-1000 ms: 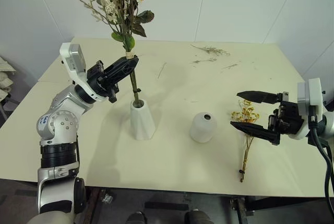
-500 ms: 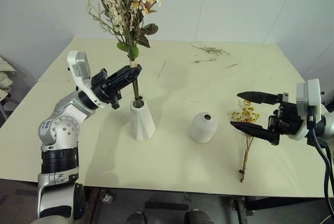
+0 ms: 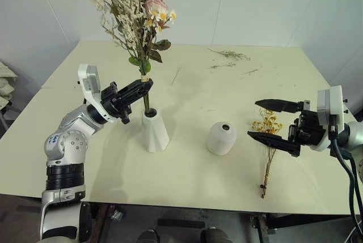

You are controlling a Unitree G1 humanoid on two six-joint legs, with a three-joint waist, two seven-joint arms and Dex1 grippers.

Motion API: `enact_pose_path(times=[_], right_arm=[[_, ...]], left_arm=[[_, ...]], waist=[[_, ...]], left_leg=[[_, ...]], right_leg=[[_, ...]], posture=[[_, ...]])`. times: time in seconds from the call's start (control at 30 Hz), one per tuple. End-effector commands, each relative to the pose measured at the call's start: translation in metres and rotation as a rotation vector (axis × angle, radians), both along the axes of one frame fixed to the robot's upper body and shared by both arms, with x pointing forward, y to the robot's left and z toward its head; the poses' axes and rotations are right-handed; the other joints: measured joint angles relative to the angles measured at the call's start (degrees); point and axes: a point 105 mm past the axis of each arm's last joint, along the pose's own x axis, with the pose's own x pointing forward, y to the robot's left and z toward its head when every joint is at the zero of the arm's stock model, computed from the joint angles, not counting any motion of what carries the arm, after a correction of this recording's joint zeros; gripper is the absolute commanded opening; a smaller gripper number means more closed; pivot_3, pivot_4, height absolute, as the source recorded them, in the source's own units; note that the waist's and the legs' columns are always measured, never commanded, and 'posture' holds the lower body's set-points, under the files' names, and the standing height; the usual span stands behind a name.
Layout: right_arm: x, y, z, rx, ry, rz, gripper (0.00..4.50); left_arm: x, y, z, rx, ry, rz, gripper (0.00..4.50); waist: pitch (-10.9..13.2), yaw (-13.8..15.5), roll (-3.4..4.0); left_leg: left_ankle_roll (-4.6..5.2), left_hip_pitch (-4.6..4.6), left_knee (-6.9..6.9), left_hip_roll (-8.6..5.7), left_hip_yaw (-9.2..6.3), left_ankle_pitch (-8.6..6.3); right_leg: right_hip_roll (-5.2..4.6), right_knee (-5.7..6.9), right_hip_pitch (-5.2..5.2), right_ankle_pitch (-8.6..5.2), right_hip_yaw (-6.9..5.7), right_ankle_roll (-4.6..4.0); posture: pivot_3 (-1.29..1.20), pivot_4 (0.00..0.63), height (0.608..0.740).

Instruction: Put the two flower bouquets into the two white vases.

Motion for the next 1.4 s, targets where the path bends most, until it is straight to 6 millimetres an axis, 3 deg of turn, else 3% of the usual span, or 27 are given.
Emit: enact_pose_path(times=[0.03,0.4,0.9,1.37,1.4], right_arm=[[-0.002,0.002,0.007,0.004,-0.040,0.006,4.50],[-0.001,0.002,0.006,0.005,-0.044,0.005,4.50],[0.001,0.005,0.007,0.011,-0.049,0.012,4.50],[0.000,0.004,0.008,0.004,-0.051,0.004,4.50],[0.000,0.003,0.008,0.004,-0.050,0.002,4.50]], left_arm=[[0.002,-0.003,0.004,0.008,-0.040,-0.006,0.02],[-0.001,-0.017,-0.002,0.031,-0.039,-0.079,0.02],[-0.002,-0.008,-0.011,0.062,-0.015,-0.031,0.02],[-0.014,-0.001,-0.005,0.107,-0.031,-0.034,4.46],[-0.015,0.000,-0.004,0.117,-0.031,-0.036,4.49]], waist=[[0.0,0.0,0.00],[0.0,0.0,-0.02],[0.0,0.0,-0.02],[0.0,-0.1,-0.02],[0.0,-0.1,-0.01]], left_leg=[[0.00,0.01,-0.01,0.00,0.00,0.00],[0.01,-0.01,-0.05,0.00,0.00,-0.01],[0.01,-0.01,-0.05,0.00,0.00,-0.01],[0.01,-0.01,-0.09,0.00,0.00,-0.01],[0.01,-0.01,-0.10,0.01,0.00,-0.01]], right_leg=[[0.00,0.00,0.00,0.00,0.00,0.00],[0.00,-0.04,-0.01,0.00,0.00,0.00],[-0.01,-0.04,-0.01,0.00,0.00,0.00],[-0.01,-0.06,-0.01,0.00,0.00,0.00],[0.00,-0.06,-0.02,0.00,0.00,0.00]], posture=[[0.00,0.150,0.740],[0.00,0.150,0.740],[0.00,0.150,0.740],[0.00,0.150,0.740],[0.00,0.150,0.740]])
